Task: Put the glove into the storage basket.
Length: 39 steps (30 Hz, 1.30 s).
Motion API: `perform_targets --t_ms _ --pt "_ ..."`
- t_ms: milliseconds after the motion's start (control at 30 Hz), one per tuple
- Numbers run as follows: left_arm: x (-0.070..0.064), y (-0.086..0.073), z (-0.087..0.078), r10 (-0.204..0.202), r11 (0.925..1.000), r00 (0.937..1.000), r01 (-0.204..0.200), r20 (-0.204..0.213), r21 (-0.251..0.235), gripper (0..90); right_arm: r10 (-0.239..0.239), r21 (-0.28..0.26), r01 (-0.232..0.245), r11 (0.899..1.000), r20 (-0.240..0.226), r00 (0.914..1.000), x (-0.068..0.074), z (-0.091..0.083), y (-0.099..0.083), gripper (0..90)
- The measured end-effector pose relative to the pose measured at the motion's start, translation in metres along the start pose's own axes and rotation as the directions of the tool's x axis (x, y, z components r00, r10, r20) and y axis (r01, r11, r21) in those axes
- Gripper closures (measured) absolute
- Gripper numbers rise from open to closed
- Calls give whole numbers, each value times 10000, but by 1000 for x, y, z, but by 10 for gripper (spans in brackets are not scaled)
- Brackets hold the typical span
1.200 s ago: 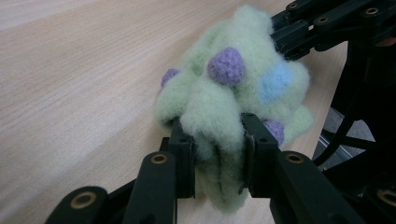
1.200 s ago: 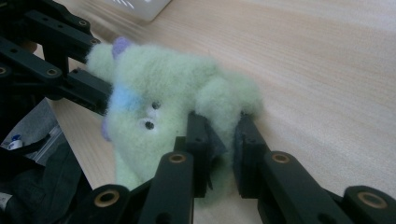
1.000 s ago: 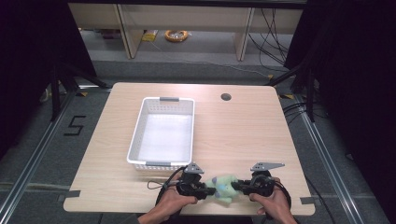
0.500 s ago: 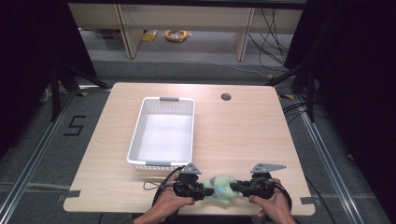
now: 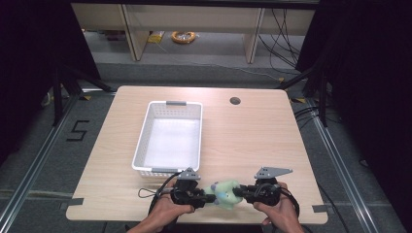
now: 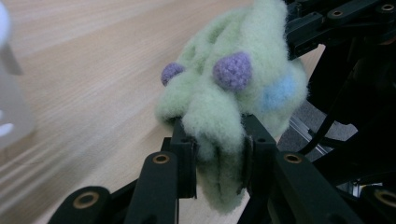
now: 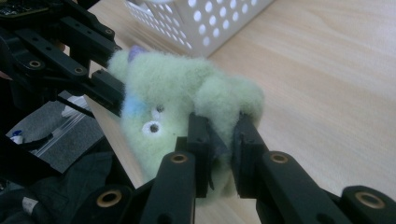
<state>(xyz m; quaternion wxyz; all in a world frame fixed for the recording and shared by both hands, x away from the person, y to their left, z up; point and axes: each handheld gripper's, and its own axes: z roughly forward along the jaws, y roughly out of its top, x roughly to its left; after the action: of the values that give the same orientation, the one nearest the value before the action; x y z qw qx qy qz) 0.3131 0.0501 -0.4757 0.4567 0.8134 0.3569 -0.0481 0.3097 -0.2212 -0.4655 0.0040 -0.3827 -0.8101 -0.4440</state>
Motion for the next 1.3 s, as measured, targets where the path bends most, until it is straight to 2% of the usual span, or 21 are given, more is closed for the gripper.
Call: perform_targets --t_ms 33,67,133,167,200,367,433,467,500,533,567,600,633,667,900,933,967,1033,1067,1200,1300 --pt "-1 1 -3 31 10000 10000 -31 -68 -48 705 80 13 -79 10000 -127 9999 2 -1 2 804" --pt "-3 3 -5 60 10000 9999 -60 -113 -29 704 12 3 -12 10000 9 10000 3 -2 5 804" --pt "-5 5 -9 121 9999 9996 -121 -261 -12 704 -173 -90 173 9998 -72 9998 4 -1 8 804" --pt "-5 6 -11 149 9999 9995 -148 -264 42 704 156 36 -155 9999 -139 9998 8 -2 10 803" --pt "-6 6 -13 207 9997 9992 -204 -346 97 703 -167 72 167 9998 -30 9999 6 -2 12 804" --pt "-6 11 -22 172 9998 9986 -170 -491 47 703 -165 115 166 9998 -105 9998 10 0 20 803" --pt "-4 14 -27 187 9998 9990 -183 -407 96 703 -114 98 116 9999 -207 9997 13 -1 24 804" --pt "-4 16 -30 261 9996 9982 -255 -543 110 703 -468 29 469 9989 -171 9988 13 -1 27 803" --pt "-4 17 -32 283 9996 9984 -280 -483 78 703 -314 -85 312 9995 -137 9994 15 0 29 804" --pt "-4 19 -35 365 9993 9975 -363 -598 52 703 -370 -72 368 9993 -254 9990 16 -1 32 804" --pt "-4 21 -38 400 9992 9972 -401 -628 10 703 -675 -156 672 9976 -243 9974 15 0 35 803" --pt "-4 23 -41 439 9990 9967 -443 -678 -42 703 -569 -163 564 9983 -353 9978 17 0 38 804" --pt "-4 25 -44 396 9992 9965 -403 -732 -79 703 -718 -99 716 9974 -197 9972 18 -1 42 804" --pt "-2 27 -47 537 9985 9958 -541 -740 -46 703 -753 -204 747 9970 -334 9966 19 0 45 804" --pt "5 39 -66 231 9997 9951 -236 -962 -50 703 -1245 -160 1242 9921 -246 9919 27 3 71 803" --pt "7 41 -70 180 9998 9949 -185 -992 -38 703 -1127 -75 1126 9936 -254 9933 29 5 74 804" --pt "7 41 -70 180 9998 9949 -185 -992 -38 703 -1348 -117 1345 9908 -227 9906 29 8 79 804" --pt "12 44 -76 119 9999 9940 -123 -1090 -38 703 -1215 -103 1212 9926 -244 9923 32 10 85 804" --pt "14 46 -79 25 10000 9939 -34 -1106 -78 702 -1497 -114 1494 9887 -269 9884 30 11 89 804" --pt "21 49 -87 3 10000 9917 -15 -1288 -96 703 -1394 -56 1393 9902 -293 9898 35 17 100 803" --pt "29 52 -94 -235 9997 9898 223 -1403 -103 702 -1733 -42 1733 9849 -403 9840 38 26 115 804"
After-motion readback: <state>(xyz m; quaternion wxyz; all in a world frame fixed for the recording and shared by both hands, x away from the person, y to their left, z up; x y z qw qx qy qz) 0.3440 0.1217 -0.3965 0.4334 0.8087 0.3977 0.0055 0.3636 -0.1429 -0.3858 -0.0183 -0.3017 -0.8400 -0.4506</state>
